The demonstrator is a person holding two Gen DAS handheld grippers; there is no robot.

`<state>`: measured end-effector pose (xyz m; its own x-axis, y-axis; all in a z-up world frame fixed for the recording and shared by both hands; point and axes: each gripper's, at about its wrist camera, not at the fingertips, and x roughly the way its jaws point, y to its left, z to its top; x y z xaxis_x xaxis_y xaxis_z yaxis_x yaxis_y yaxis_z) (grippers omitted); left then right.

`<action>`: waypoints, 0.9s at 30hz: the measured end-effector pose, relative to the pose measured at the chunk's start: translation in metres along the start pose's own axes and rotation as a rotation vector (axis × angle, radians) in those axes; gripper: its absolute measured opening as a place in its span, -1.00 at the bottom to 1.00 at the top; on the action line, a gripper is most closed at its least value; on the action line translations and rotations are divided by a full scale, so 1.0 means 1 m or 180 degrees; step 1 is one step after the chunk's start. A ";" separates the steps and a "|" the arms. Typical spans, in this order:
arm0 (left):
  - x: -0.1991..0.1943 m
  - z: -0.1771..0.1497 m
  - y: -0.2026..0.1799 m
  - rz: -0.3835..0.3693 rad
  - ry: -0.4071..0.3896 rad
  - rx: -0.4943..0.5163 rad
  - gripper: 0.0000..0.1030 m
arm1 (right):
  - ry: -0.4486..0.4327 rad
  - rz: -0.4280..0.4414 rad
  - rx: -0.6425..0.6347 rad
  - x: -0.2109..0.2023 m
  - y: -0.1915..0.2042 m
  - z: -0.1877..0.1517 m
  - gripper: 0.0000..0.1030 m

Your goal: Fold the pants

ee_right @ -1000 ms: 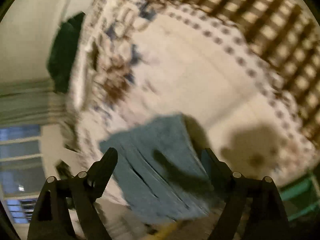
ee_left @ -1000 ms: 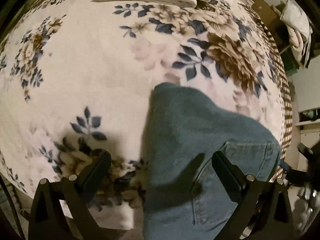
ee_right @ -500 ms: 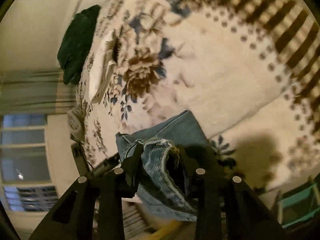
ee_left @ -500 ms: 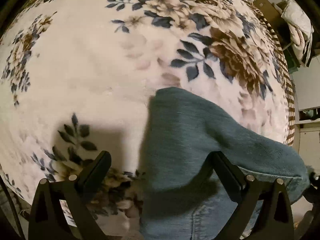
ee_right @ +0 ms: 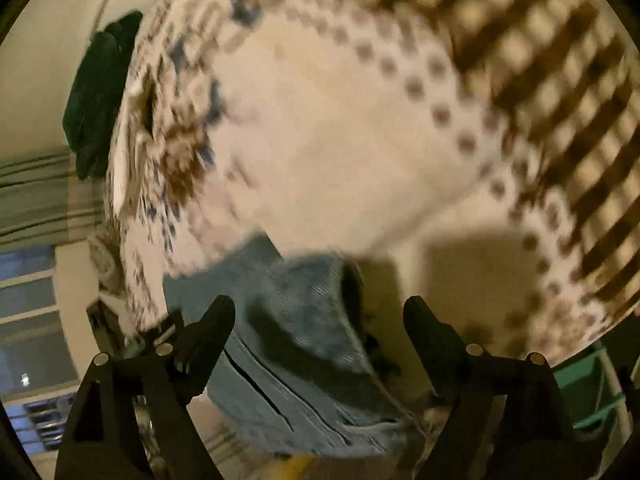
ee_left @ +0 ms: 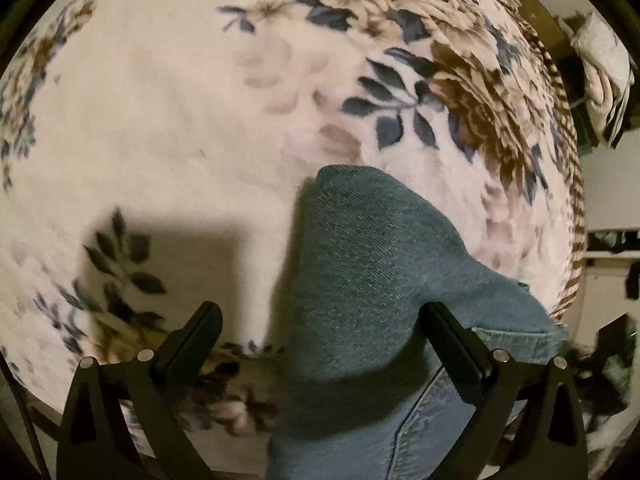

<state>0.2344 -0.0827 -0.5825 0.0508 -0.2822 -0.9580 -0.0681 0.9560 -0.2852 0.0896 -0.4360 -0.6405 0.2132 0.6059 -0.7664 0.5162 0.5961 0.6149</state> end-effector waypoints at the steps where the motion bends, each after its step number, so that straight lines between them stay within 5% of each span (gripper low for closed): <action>1: 0.001 0.000 0.000 -0.0024 0.0004 -0.0010 0.99 | -0.0020 0.0001 -0.0068 -0.002 0.001 -0.004 -0.17; 4: -0.003 0.000 0.002 -0.0027 -0.0004 0.0053 0.95 | -0.0418 -0.0206 -0.0490 -0.005 0.044 0.000 -0.67; 6: -0.007 -0.002 0.004 -0.0040 -0.0003 0.0098 0.94 | -0.0682 -0.0199 -0.0609 -0.019 0.068 0.007 -0.82; 8: -0.009 -0.001 0.009 -0.0092 -0.0008 0.0077 0.94 | -0.0849 -0.0142 -0.0719 -0.031 0.079 0.011 -0.83; 11: -0.006 0.002 0.014 -0.0211 -0.0023 -0.0020 0.78 | -0.0693 -0.0566 -0.0917 -0.011 0.085 0.023 -0.83; 13: -0.001 0.003 0.014 -0.0419 -0.0045 -0.0068 0.15 | -0.0506 -0.0875 -0.0916 0.006 0.071 0.028 -0.68; 14: 0.002 0.003 0.013 -0.0446 -0.0050 -0.0059 0.12 | -0.0422 -0.0892 -0.0904 0.009 0.065 0.030 -0.61; 15: 0.005 0.003 0.013 -0.0417 -0.0078 -0.0033 0.10 | -0.0416 -0.0922 -0.0872 0.007 0.058 0.031 -0.32; 16: 0.009 0.004 0.014 -0.0393 -0.0098 -0.0001 0.11 | -0.0440 -0.0966 -0.0854 0.004 0.054 0.032 0.04; 20: 0.005 0.004 0.012 -0.0387 -0.0047 0.0002 0.18 | -0.0355 -0.1090 -0.0509 -0.003 0.020 0.033 0.20; 23: -0.017 -0.009 0.010 -0.0412 -0.0081 0.0007 0.33 | -0.0321 -0.0422 -0.0239 -0.027 -0.001 0.007 0.34; 25: -0.025 -0.024 0.011 -0.0476 -0.0068 -0.0017 0.61 | -0.0297 -0.0267 -0.0175 -0.033 -0.007 -0.018 0.56; 27: -0.023 -0.042 0.013 -0.0486 -0.0019 -0.0040 0.65 | -0.0051 -0.0109 -0.0048 -0.018 -0.015 -0.048 0.57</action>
<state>0.1903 -0.0668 -0.5655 0.0675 -0.4236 -0.9033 -0.0716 0.9010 -0.4278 0.0379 -0.4305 -0.6272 0.2089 0.5767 -0.7898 0.5110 0.6242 0.5909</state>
